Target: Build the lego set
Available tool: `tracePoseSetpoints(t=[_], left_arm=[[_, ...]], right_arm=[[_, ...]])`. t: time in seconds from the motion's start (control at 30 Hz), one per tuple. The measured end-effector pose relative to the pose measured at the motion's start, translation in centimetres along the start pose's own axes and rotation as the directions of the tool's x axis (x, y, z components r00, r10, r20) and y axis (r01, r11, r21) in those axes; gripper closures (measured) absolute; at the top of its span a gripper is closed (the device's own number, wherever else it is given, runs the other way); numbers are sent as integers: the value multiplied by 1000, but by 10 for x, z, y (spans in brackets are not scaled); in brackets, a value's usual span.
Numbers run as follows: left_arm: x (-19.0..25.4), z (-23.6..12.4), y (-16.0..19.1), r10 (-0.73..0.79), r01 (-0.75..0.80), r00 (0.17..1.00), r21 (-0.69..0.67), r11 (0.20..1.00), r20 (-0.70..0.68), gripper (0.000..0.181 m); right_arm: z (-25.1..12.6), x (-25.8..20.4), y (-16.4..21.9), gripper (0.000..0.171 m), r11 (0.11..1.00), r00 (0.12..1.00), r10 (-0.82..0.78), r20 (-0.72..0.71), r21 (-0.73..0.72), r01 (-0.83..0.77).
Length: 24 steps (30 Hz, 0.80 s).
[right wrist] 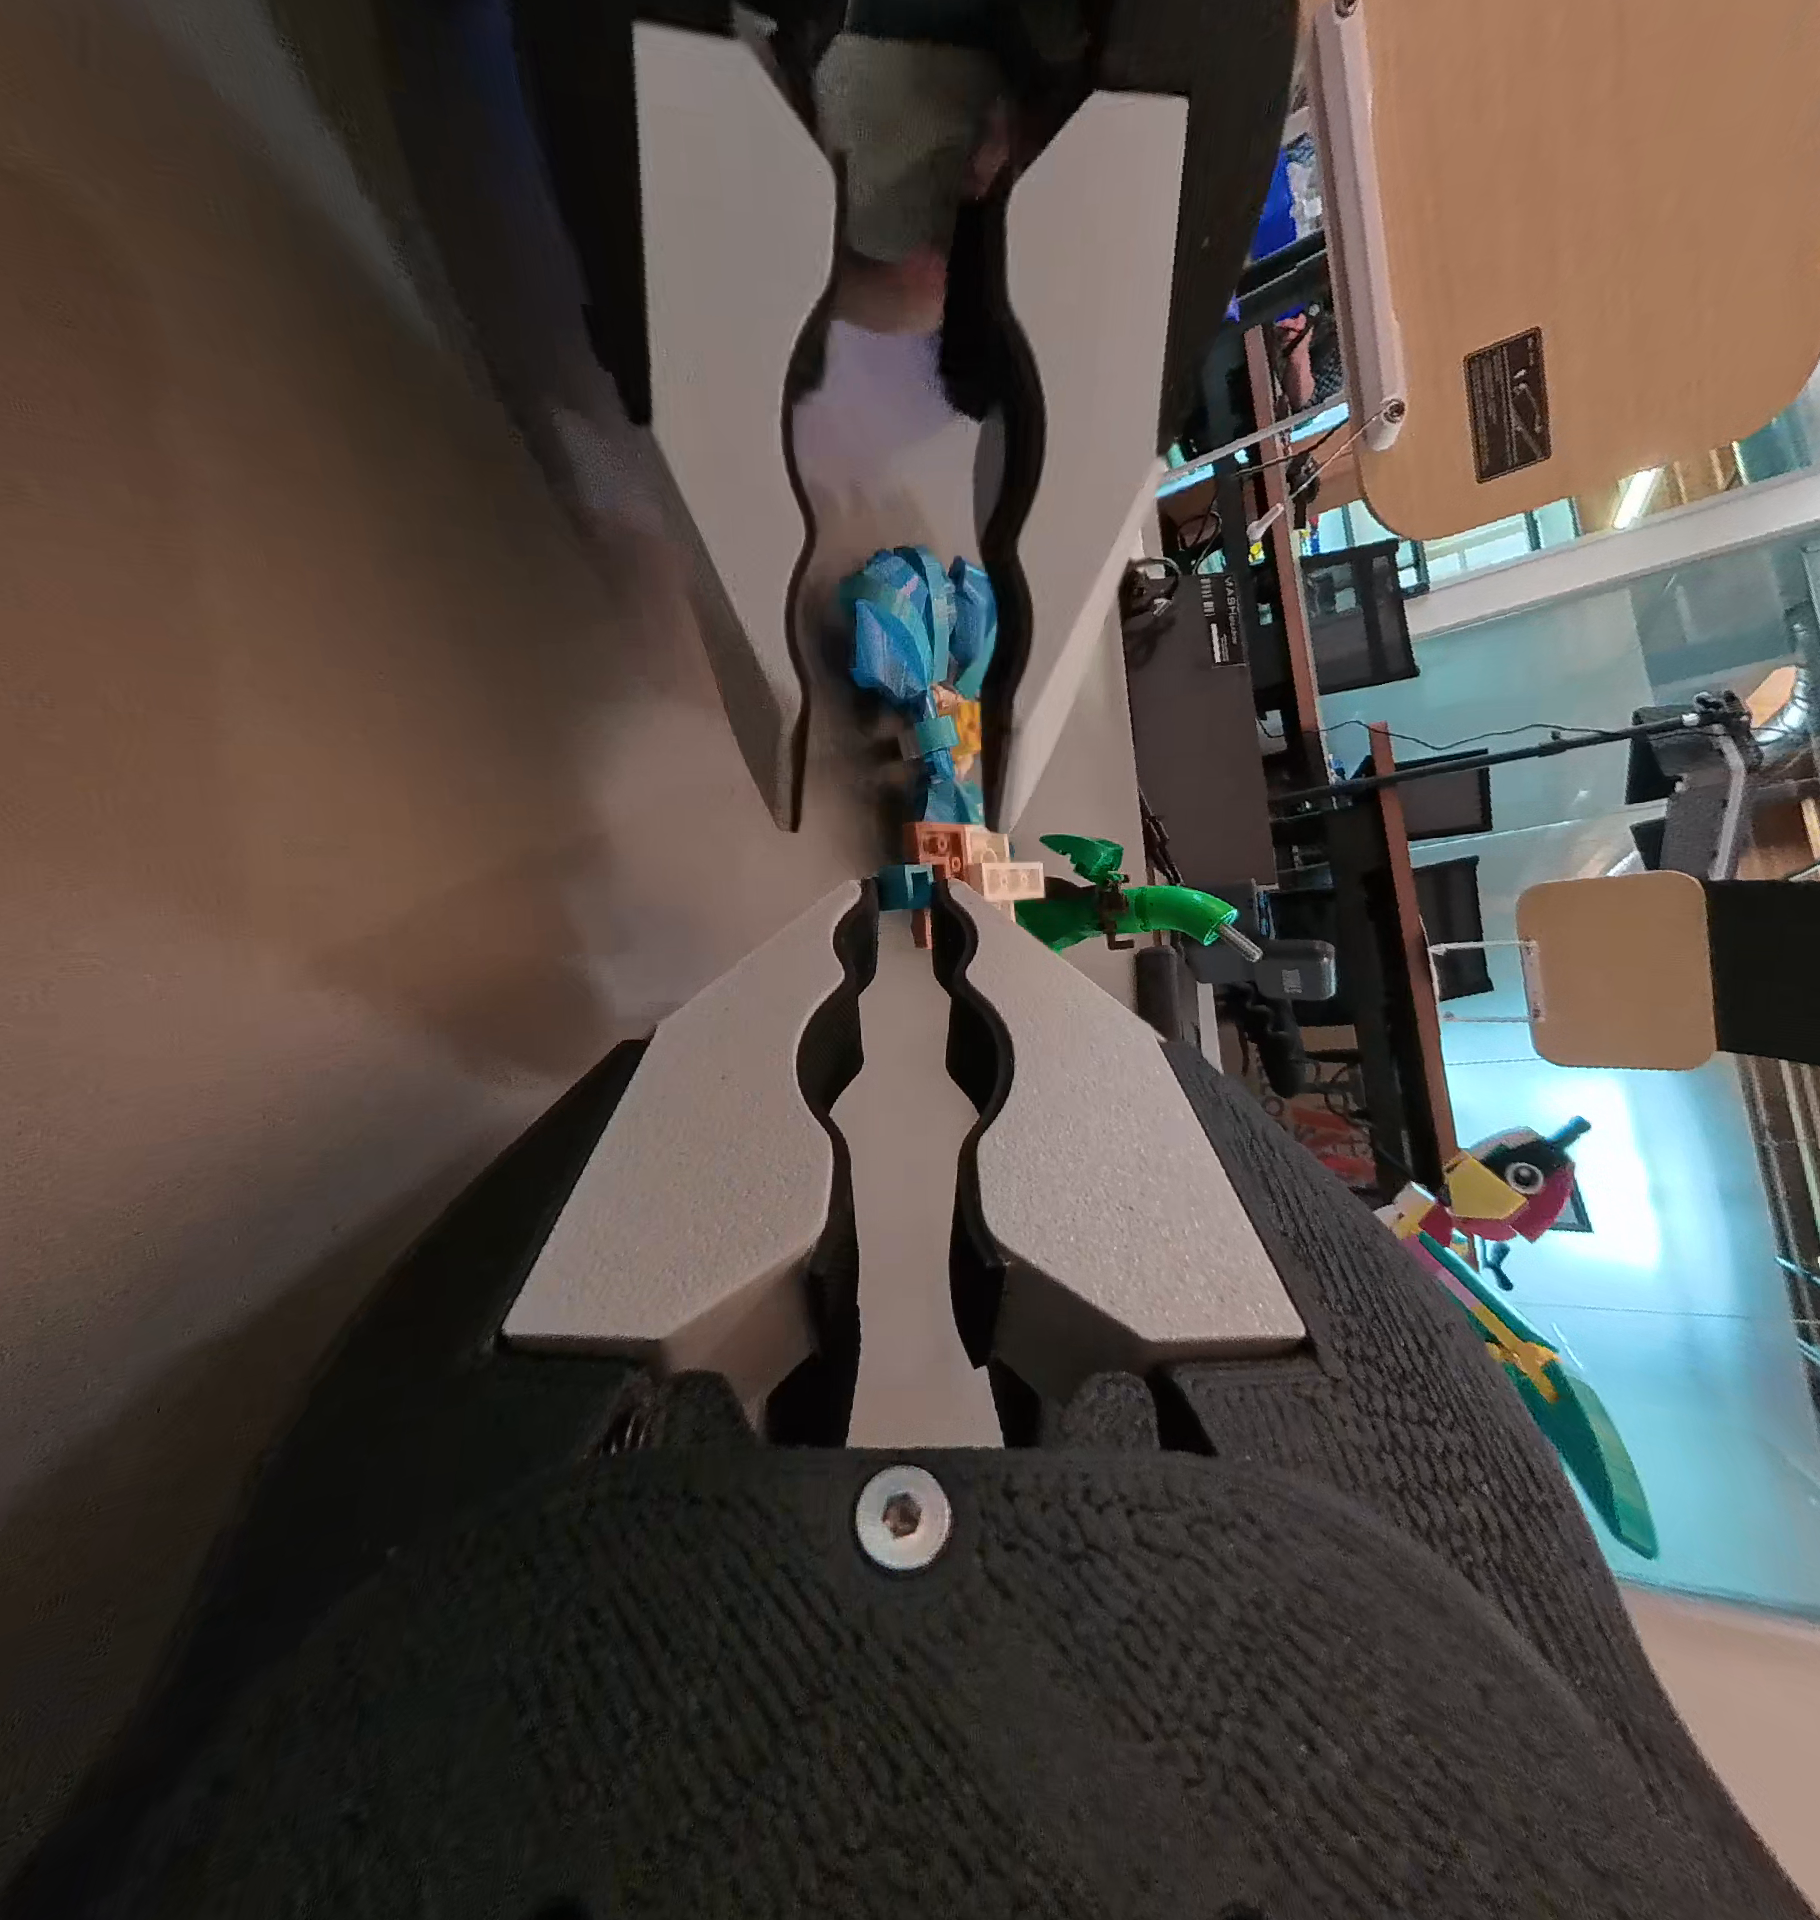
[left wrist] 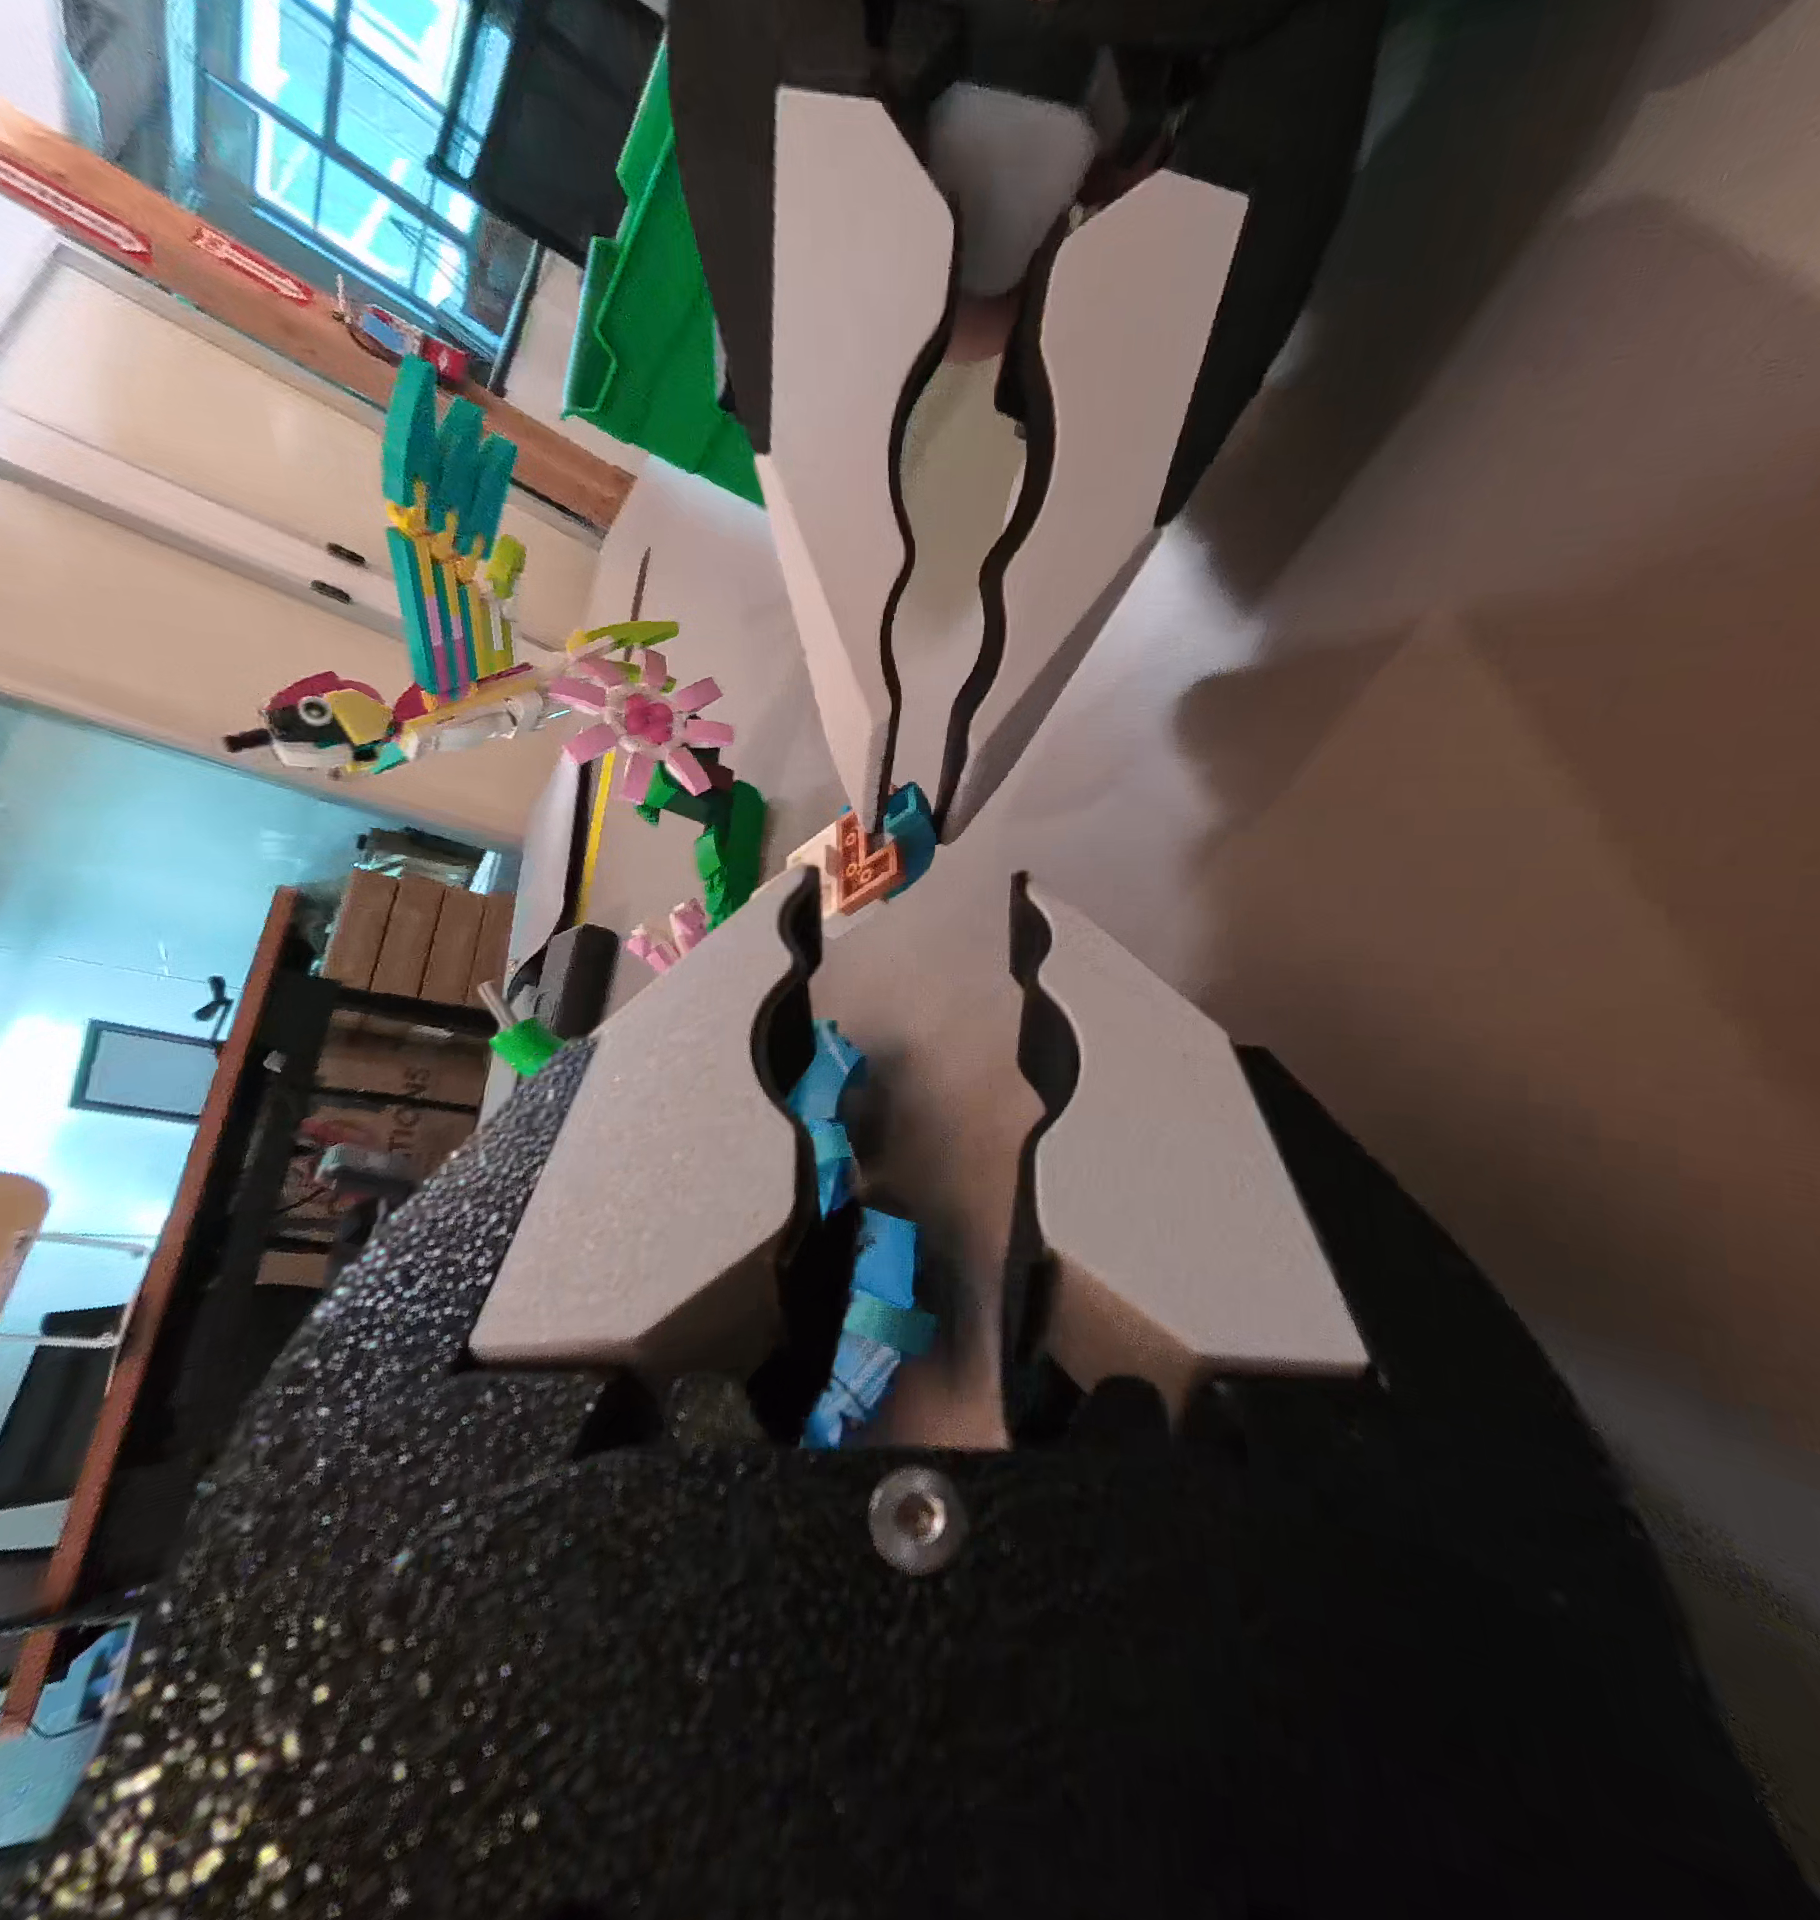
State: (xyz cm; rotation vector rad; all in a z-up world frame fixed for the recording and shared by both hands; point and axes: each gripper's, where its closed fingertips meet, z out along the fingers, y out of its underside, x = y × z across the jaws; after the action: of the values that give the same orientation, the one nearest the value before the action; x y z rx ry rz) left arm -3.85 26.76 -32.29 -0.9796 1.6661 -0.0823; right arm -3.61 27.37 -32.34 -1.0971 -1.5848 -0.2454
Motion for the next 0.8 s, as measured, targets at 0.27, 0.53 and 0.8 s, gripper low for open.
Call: tracePoseSetpoints(t=[0.27, 0.53, 0.8], left_arm=[[-1, 3, 6, 68, -67, 997, -50, 997, 24, 177], [-1, 8, 14, -52, 53, 999, -132, 990, 11, 178], [-7, 8, 12, -157, 161, 986, -90, 983, 50, 179]], right_arm=[[2, -7, -3, 163, 1000, 999, -29, 24, 9, 29], [9, -11, 4, 164, 989, 991, -136, -19, -67, 134], [9, -7, 5, 164, 981, 977, -178, -118, -103, 167]])
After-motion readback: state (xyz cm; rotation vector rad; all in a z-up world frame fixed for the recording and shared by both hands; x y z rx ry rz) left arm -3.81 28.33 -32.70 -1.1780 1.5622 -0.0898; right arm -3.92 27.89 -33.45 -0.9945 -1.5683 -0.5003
